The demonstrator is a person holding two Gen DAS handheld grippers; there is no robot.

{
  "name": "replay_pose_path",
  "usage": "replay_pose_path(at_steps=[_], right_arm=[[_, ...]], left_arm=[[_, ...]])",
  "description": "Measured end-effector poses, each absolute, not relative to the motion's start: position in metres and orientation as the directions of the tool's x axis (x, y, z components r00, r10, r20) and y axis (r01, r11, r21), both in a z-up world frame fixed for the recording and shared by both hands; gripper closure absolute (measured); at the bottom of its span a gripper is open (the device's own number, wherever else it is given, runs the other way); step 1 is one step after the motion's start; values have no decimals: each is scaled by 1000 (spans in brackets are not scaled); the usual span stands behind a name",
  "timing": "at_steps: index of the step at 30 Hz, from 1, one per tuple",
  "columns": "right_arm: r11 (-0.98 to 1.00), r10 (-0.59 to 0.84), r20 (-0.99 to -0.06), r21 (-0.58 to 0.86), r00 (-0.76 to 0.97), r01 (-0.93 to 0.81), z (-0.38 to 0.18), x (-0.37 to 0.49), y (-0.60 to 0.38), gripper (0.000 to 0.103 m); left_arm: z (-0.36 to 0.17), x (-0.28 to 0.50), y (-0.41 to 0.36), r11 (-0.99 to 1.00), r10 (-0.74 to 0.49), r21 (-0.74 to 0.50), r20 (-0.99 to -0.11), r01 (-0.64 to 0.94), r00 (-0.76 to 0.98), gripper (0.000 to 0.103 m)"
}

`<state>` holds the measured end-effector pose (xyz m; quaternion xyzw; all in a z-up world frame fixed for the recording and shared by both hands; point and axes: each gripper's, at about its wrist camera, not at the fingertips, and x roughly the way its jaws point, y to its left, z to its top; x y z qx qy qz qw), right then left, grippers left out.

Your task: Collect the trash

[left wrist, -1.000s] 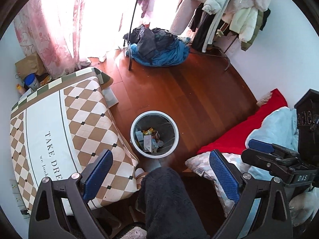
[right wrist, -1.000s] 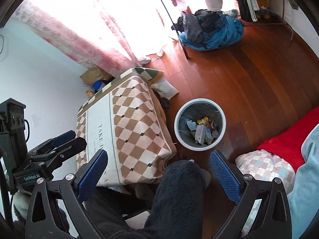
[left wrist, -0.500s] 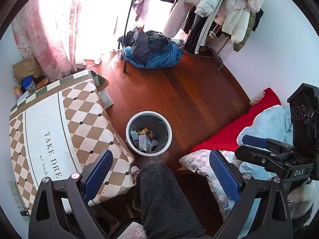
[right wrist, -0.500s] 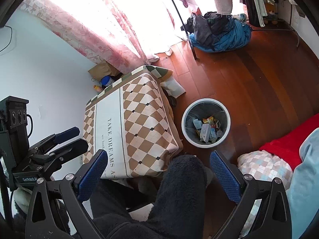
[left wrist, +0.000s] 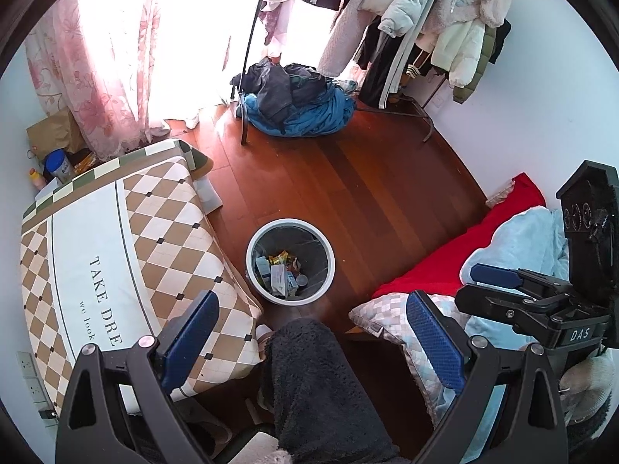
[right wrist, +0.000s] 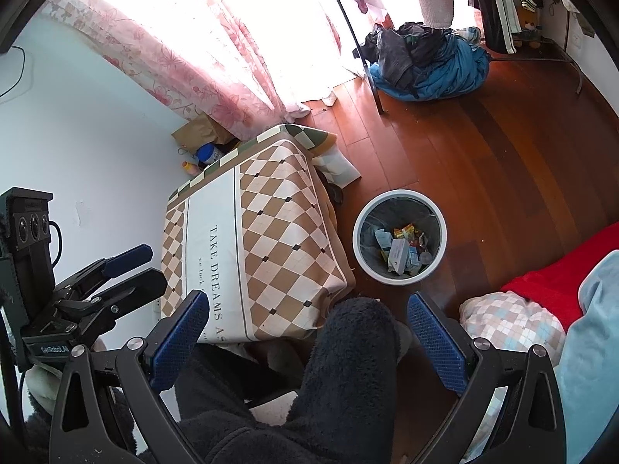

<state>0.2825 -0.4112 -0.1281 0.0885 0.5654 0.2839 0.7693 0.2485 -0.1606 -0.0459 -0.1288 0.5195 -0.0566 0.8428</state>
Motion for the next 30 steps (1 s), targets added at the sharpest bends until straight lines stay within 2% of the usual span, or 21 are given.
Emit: replay_pose_path(at_steps=[30], right_arm=[[820, 534, -823, 451, 192, -352, -120, 279, -419, 0]], left_arm=[[-42, 241, -159, 953, -254, -303, -849, -33, 464, 2]])
